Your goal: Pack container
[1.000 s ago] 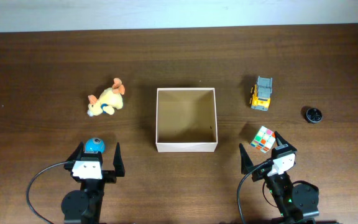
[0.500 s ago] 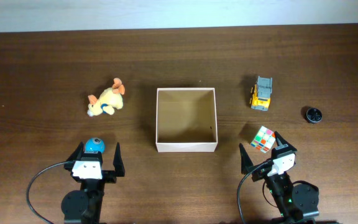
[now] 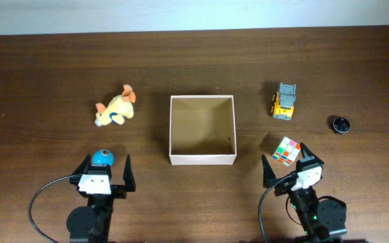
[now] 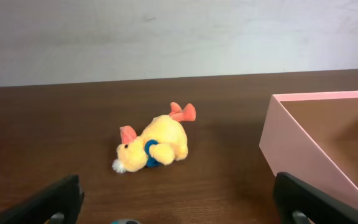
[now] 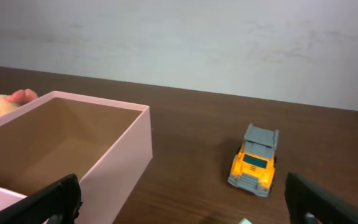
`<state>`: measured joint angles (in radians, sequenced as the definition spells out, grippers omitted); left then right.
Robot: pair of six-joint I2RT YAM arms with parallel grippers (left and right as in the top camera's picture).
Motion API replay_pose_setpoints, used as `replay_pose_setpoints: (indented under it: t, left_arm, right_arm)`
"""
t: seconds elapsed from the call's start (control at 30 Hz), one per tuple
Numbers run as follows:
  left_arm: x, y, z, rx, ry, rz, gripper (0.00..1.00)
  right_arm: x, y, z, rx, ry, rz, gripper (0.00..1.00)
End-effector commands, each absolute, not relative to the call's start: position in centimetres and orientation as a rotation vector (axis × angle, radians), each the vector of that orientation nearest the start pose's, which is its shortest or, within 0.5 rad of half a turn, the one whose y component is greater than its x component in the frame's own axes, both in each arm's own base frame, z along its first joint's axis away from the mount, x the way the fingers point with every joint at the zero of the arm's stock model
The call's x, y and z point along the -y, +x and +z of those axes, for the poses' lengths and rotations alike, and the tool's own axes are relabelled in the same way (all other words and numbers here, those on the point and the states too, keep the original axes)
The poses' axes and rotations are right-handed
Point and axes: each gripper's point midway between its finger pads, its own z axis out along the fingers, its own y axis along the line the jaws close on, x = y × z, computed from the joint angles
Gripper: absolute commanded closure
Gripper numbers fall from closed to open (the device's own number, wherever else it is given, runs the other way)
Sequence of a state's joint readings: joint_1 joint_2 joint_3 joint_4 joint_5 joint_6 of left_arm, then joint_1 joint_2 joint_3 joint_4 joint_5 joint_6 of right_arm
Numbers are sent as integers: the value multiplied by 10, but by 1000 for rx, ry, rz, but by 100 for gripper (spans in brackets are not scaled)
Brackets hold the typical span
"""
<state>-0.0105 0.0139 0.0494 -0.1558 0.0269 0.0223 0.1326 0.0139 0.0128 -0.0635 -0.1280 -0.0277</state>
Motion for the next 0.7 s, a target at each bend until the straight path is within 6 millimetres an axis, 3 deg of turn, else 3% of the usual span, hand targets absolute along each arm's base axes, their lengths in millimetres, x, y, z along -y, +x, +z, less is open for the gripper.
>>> replay_pose_setpoints:
  t: [0.0, 0.37, 0.47, 0.67]
  left_arm:
    - [7, 243, 156, -1685, 60, -2, 1]
    - [7, 243, 156, -1685, 60, -2, 1]
    - [7, 243, 156, -1685, 60, -2, 1]
    - [7, 243, 156, -1685, 60, -2, 1]
  right_arm:
    - [-44, 243, 155, -1646, -183, 130, 1]
    - [-29, 248, 133, -1763, -124, 50, 1]
    - [-27, 249, 143, -1772, -119, 42, 1]
    - [-21, 245, 183, -1837, -103, 9, 1]
